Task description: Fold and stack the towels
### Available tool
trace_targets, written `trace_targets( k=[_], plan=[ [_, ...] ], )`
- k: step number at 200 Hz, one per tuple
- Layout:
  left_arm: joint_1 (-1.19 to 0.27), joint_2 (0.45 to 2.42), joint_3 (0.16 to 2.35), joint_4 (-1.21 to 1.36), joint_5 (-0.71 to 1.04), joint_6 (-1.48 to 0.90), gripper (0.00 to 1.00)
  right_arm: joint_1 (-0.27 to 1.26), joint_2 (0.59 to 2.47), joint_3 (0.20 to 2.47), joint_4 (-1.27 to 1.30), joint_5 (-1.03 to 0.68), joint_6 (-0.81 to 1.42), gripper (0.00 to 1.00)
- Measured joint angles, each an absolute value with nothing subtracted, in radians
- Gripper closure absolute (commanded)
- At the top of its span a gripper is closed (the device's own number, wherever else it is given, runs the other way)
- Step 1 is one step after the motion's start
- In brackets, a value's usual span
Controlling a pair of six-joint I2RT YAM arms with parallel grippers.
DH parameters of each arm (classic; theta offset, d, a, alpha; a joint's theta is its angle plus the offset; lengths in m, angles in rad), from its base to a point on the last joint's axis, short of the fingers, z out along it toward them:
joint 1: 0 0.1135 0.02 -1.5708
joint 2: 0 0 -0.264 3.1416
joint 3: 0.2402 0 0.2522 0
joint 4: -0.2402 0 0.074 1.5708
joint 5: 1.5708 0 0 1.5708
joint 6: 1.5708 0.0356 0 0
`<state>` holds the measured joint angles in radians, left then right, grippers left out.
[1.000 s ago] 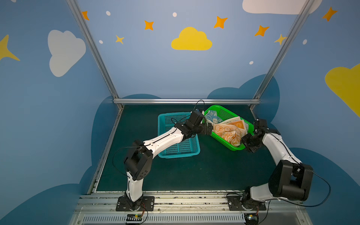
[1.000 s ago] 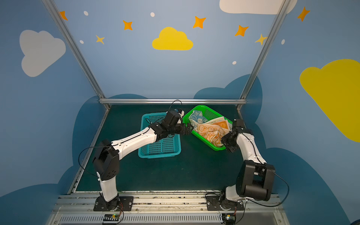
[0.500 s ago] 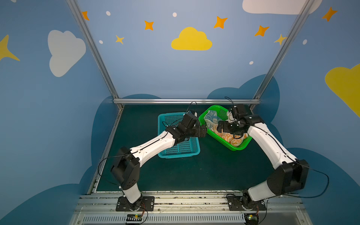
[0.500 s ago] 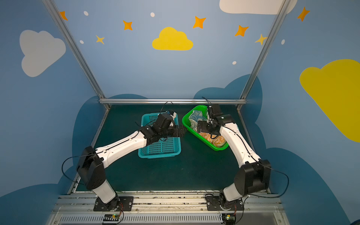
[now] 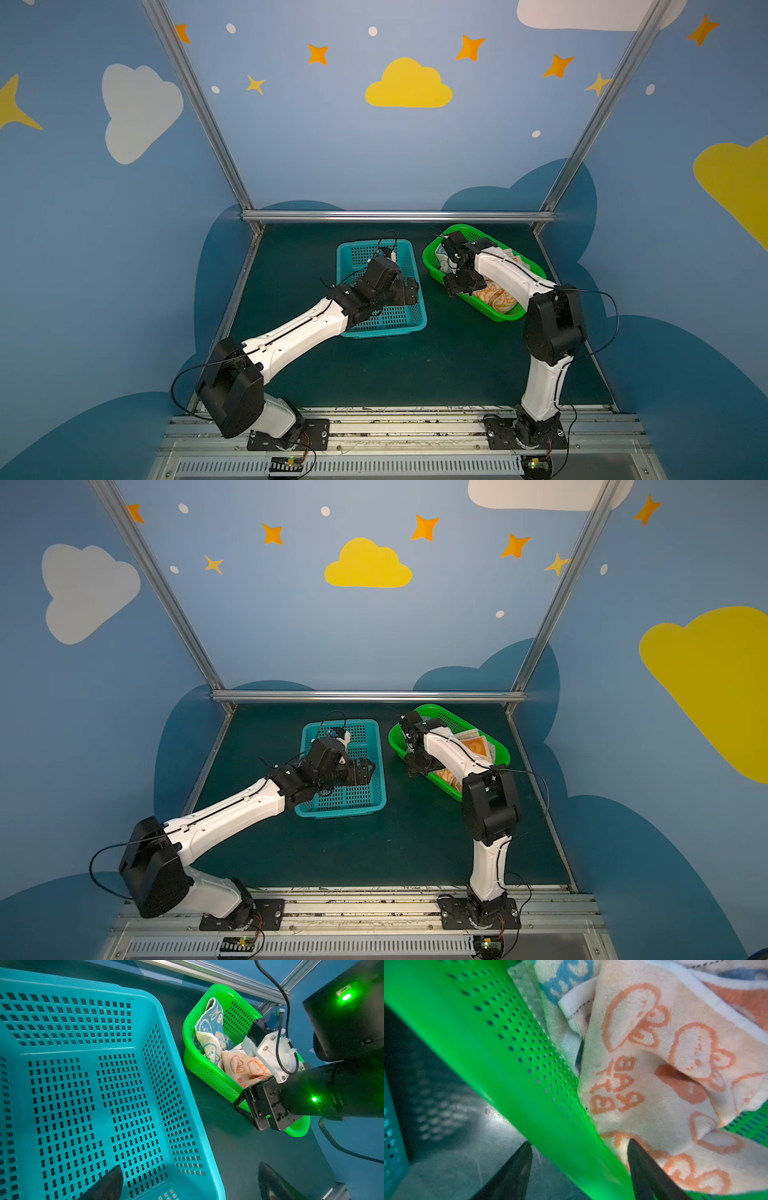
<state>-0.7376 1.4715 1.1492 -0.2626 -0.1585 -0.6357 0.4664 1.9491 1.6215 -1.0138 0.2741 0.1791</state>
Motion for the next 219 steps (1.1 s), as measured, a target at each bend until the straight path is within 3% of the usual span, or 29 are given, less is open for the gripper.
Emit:
trace_targets(
  k=[20,54,110,219],
  plan=[
    [-0.736,1.472,1.149,-0.264,-0.157,-0.635,0.01,0.466,1.98,1.65,-1.019,0.289,0.199,0.67],
    [-0.733,1.465,1.132,-0.249,-0.155,-0.635,0.01,0.468,1.991,1.672,-1.01,0.332,0.178,0.88],
    [-0.733,1.461,1.101,-0.246,-0.152,-0.635,0.01,0.408,1.991,1.67,-1.048,0.358,0.238,1.0],
    [-0.726,1.464,1.116,-0.246,-0.15,-0.567,0.01,0.269,2.126,1.842,-1.032,0.435,0.087,0.99]
  ],
)
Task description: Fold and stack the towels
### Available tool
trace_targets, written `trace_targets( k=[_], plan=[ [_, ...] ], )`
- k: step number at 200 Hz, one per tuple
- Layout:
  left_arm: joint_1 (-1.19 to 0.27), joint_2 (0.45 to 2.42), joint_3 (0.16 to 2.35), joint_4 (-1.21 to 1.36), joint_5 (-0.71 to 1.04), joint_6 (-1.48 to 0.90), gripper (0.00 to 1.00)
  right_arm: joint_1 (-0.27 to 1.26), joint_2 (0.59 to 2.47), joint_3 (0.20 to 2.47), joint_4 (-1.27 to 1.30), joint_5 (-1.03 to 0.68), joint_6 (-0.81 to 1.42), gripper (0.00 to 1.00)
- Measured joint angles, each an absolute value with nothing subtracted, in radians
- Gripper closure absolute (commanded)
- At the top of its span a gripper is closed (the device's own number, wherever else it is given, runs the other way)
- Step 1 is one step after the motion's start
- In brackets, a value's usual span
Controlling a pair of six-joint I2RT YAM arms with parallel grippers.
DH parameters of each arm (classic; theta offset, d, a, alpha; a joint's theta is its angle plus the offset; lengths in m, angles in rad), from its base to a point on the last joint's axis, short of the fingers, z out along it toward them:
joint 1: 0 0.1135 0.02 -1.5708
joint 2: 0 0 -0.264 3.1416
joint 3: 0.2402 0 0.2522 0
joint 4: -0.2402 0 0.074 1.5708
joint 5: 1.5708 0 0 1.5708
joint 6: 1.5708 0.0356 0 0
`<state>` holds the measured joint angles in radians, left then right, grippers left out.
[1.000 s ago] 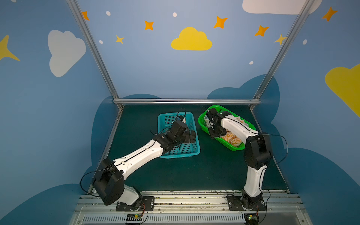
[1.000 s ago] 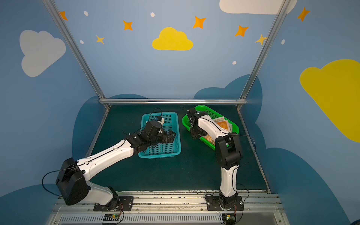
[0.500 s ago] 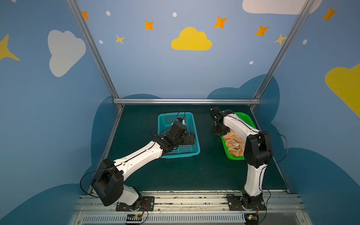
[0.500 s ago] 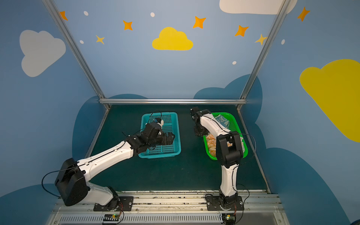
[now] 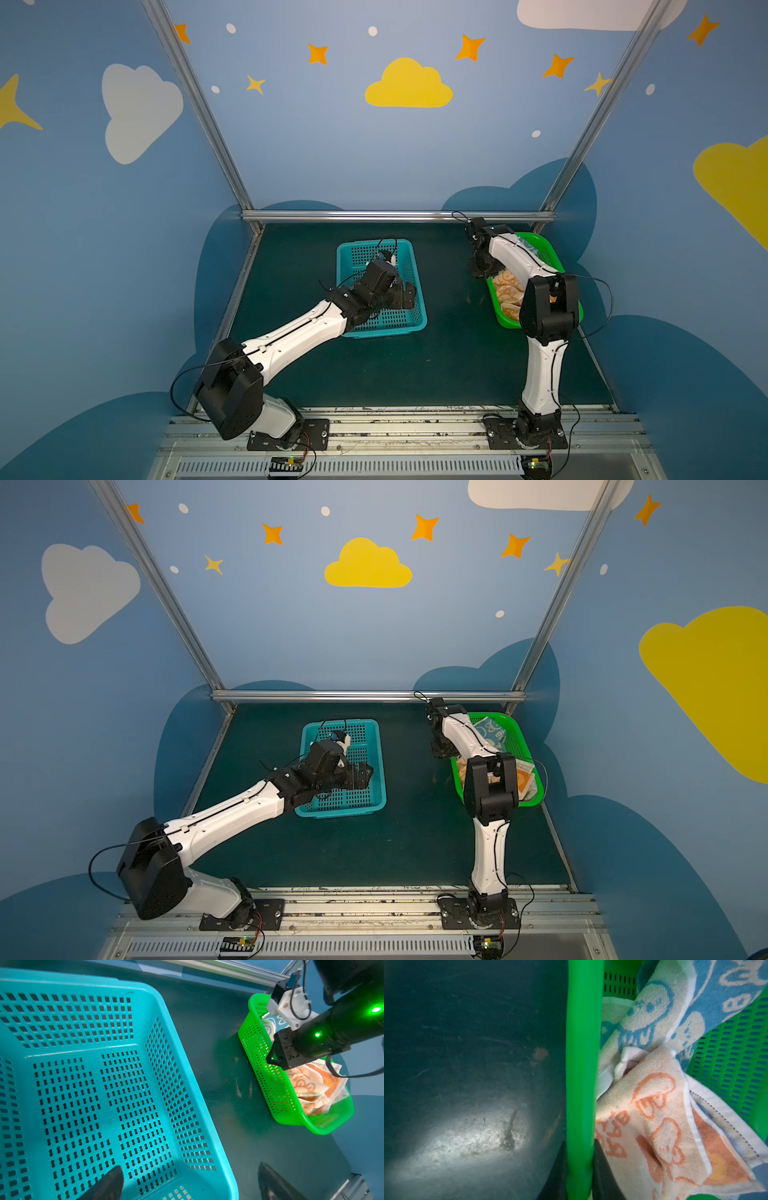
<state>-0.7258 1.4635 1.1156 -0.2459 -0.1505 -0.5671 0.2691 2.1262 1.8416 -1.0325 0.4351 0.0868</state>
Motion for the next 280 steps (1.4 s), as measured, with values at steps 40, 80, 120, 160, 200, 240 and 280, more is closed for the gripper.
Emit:
trace_targets(
  k=[40,80,120,160,200,240,280],
  plan=[
    [-0.695,1.48,1.147,-0.249,-0.157,-0.553,0.01,0.273,2.154,1.886,-1.039,0.45,0.069,0.37],
    [-0.627,1.472,1.19,-0.331,-0.183,-0.546,0.01,0.308,2.114,1.902,-1.076,0.44,0.111,0.15],
    [-0.472,1.373,1.184,-0.437,-0.163,-0.552,0.01,0.397,1.958,1.88,-1.071,0.241,0.254,0.18],
    [-0.312,1.235,1.094,-0.505,-0.091,-0.585,0.01,0.466,1.908,1.811,-0.995,-0.016,0.367,0.28],
    [-0.221,1.183,0.931,-0.507,0.006,-0.629,0.01,0.542,2.028,1.836,-0.992,-0.111,0.396,0.41],
    [-0.219,1.229,0.863,-0.469,0.104,-0.668,0.01,0.596,2.146,1.926,-1.03,-0.13,0.39,0.77],
    [-0.244,1.297,0.847,-0.38,0.162,-0.701,0.01,0.592,2.265,2.13,-1.109,-0.123,0.348,0.88]
  ],
)
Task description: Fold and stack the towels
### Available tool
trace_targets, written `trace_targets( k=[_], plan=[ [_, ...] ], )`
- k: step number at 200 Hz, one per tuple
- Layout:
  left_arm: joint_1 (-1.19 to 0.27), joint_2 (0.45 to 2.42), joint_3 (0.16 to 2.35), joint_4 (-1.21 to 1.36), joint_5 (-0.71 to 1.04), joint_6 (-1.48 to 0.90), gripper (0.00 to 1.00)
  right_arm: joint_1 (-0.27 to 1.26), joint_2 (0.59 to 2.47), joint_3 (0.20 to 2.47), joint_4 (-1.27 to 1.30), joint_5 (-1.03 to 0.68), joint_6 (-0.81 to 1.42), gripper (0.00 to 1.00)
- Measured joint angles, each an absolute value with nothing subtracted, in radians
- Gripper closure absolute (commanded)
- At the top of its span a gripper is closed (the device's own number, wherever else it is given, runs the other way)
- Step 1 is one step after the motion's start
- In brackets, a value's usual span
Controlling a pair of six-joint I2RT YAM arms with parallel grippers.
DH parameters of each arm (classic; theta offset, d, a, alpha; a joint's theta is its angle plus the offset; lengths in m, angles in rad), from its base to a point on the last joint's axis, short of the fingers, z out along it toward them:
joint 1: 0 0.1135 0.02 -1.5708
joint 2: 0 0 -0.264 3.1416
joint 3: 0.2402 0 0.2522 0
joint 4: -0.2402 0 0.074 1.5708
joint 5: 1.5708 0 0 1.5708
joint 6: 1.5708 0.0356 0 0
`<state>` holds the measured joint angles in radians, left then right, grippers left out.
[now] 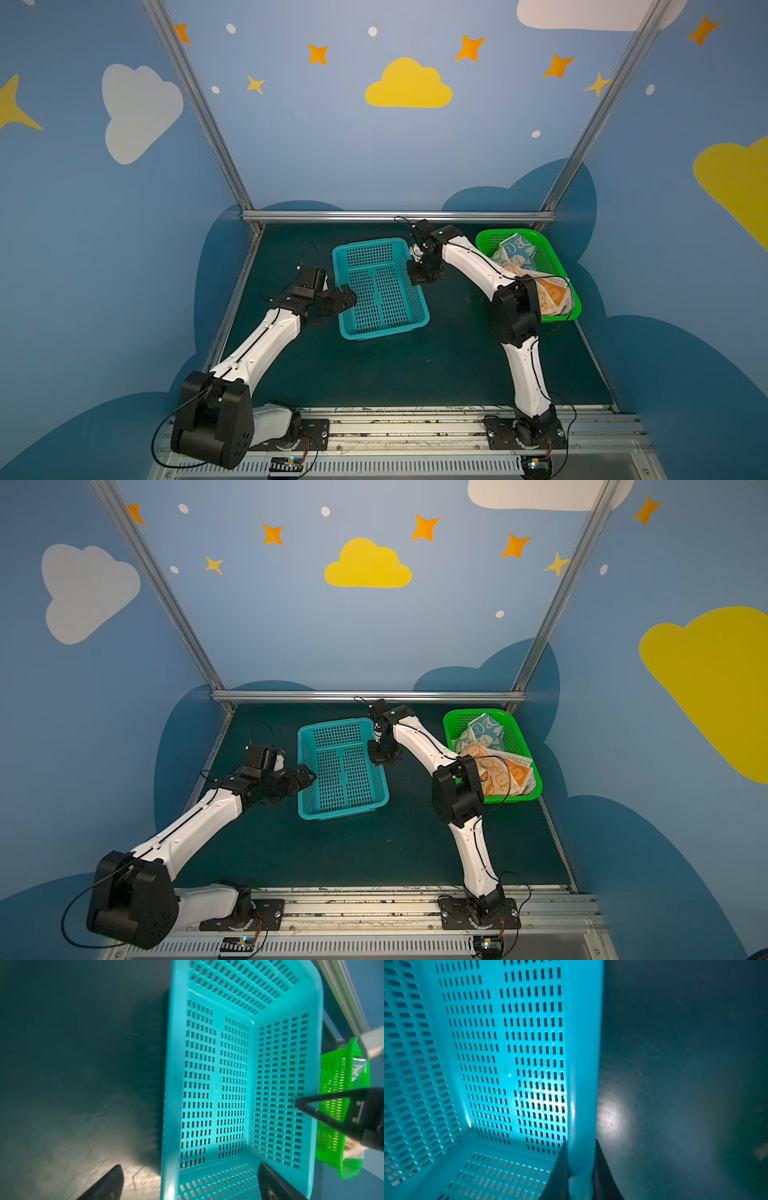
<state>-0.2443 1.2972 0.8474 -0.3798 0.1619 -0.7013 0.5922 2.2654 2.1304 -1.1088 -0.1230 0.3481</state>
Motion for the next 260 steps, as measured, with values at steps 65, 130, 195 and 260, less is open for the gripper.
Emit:
trace_targets(
  k=[65,130,195,260],
  plan=[
    [-0.383,1.423,0.845,-0.271,0.186,-0.777,0.01,0.598,2.455,2.464,-1.209,-0.028,0.122,0.56],
    [-0.555,1.53,0.928,-0.182,0.14,-0.877,0.01,0.568,2.312,2.341,-1.24,0.174,0.217,0.19],
    [-0.694,1.706,1.085,-0.08,0.076,-0.954,0.01,0.36,1.739,1.663,-1.083,0.071,0.496,0.18],
    [-0.731,1.651,1.055,-0.078,0.016,-0.96,0.01,0.382,1.836,1.562,-0.942,-0.167,0.593,0.2]
  ],
)
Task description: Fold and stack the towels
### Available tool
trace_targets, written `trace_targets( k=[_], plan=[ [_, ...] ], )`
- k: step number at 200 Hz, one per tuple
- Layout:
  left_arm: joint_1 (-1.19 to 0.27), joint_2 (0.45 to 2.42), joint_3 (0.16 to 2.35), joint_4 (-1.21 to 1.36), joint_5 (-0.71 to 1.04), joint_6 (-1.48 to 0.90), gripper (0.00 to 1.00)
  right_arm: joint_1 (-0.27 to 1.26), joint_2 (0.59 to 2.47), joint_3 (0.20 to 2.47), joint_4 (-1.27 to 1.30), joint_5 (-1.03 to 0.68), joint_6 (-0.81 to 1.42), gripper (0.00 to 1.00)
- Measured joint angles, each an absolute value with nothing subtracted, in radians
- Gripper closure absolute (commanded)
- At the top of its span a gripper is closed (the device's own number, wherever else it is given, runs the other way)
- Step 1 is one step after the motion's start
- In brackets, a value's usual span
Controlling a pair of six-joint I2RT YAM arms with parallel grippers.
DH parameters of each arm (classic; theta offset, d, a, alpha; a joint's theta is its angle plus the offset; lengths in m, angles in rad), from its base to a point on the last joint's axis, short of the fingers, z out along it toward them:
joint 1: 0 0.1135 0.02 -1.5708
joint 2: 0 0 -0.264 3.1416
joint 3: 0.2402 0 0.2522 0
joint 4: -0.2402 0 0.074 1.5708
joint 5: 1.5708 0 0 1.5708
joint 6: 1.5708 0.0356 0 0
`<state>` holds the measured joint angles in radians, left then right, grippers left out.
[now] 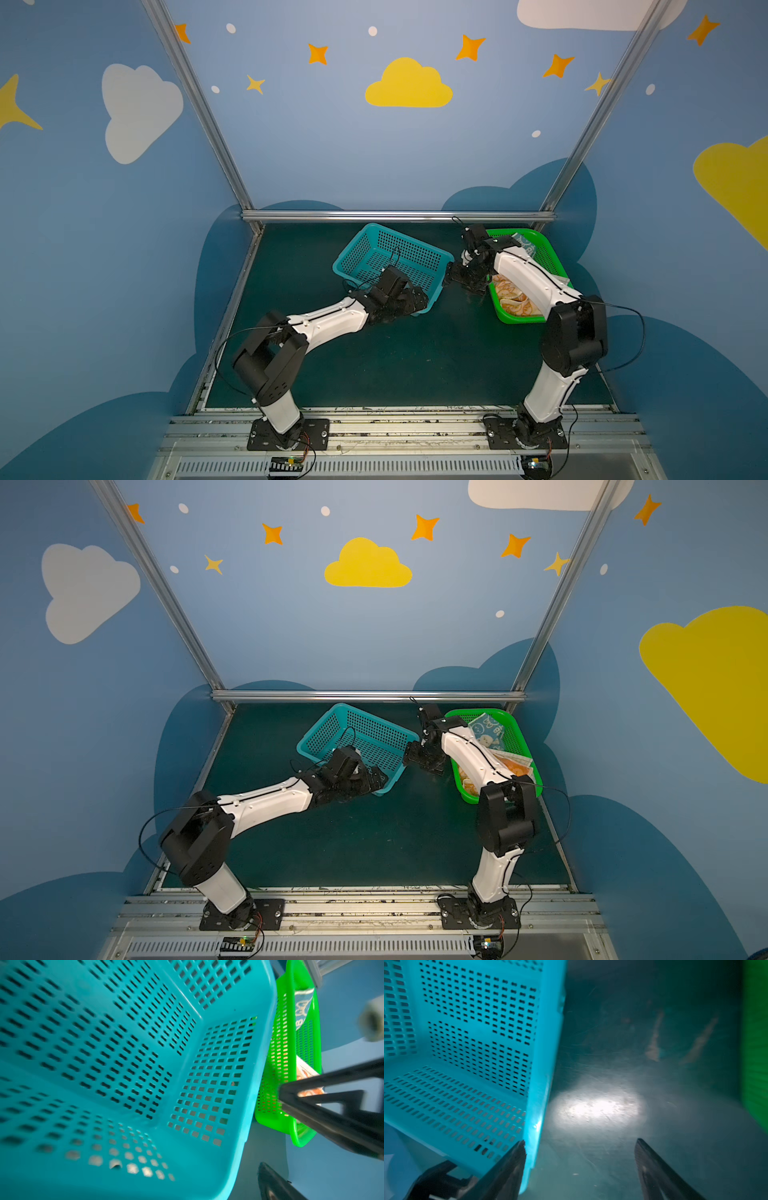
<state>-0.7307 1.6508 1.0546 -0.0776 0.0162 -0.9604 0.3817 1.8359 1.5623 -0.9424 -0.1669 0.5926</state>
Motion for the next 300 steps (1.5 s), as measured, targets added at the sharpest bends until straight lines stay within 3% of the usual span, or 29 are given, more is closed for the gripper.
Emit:
trace_targets(
  k=[50,71,96,126,141,167,205,261,300],
  plan=[
    [-0.675,1.377,0.929,-0.157,-0.027,-0.923,0.01,0.456,1.985,1.652,-0.92,-0.214,0.631,0.45],
    [-0.591,1.278,0.884,-0.183,-0.017,-0.907,0.01,0.496,2.028,1.7,-0.924,-0.207,0.655,0.67],
    [-0.486,1.177,0.804,-0.214,-0.001,-0.9,0.01,0.534,2.098,1.821,-0.934,-0.202,0.715,0.83],
    [-0.423,1.068,0.702,-0.264,0.015,-0.898,0.01,0.59,2.208,2.017,-0.966,-0.205,0.725,0.9],
    [-0.402,1.027,0.677,-0.285,0.031,-0.897,0.01,0.617,2.287,2.141,-0.991,-0.204,0.73,1.0],
    [-0.369,0.978,0.648,-0.301,0.056,-0.896,0.01,0.65,2.41,2.319,-1.021,-0.209,0.753,1.0],
    [-0.308,0.975,0.641,-0.325,0.101,-0.882,0.01,0.674,2.468,2.393,-0.977,-0.254,0.767,0.9],
    [-0.177,1.045,0.669,-0.343,0.189,-0.848,0.01,0.719,2.605,2.58,-0.887,-0.263,0.723,0.37],
    [-0.136,1.132,0.719,-0.34,0.199,-0.862,0.01,0.727,2.574,2.539,-0.867,-0.251,0.675,0.17]
  ],
)
